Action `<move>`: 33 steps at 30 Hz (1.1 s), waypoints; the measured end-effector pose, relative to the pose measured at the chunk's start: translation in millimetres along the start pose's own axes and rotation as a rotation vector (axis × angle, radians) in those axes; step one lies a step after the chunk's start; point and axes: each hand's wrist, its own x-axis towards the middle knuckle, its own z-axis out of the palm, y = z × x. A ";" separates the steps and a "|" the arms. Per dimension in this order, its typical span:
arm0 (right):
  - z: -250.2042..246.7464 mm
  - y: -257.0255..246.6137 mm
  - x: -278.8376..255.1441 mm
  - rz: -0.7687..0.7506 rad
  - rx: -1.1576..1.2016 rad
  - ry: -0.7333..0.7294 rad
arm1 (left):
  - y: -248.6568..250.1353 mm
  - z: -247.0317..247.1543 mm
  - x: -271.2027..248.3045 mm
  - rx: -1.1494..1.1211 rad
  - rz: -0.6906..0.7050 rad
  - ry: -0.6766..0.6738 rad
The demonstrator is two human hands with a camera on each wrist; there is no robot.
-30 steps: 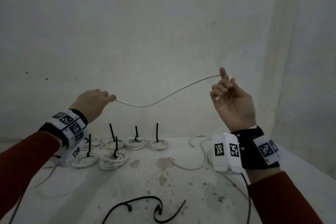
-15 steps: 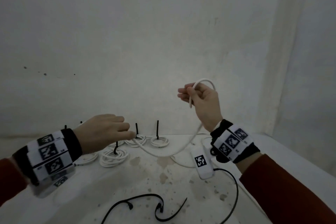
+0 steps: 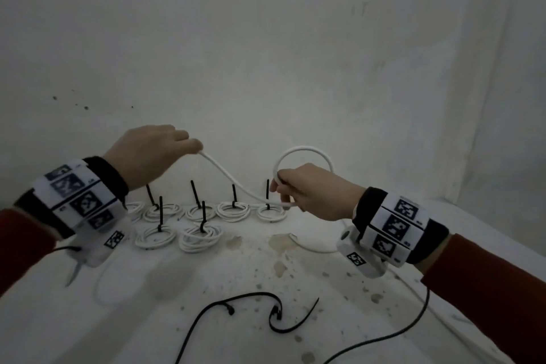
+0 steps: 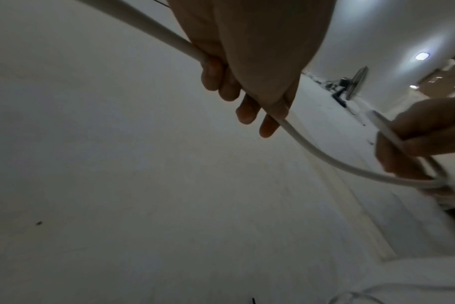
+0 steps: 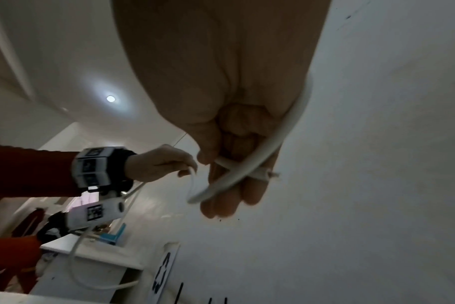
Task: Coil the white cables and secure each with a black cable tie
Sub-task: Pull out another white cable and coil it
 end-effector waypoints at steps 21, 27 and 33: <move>-39.3 -18.3 -2.6 -0.695 2.078 -0.043 | 23.7 32.1 14.9 -0.602 -0.294 0.278; -58.5 -4.1 -0.8 -0.789 2.128 0.426 | 64.1 67.9 -3.5 -0.495 -0.256 -0.013; -49.6 12.6 21.7 -0.505 1.915 0.622 | 91.6 42.5 -2.3 -0.176 0.042 0.000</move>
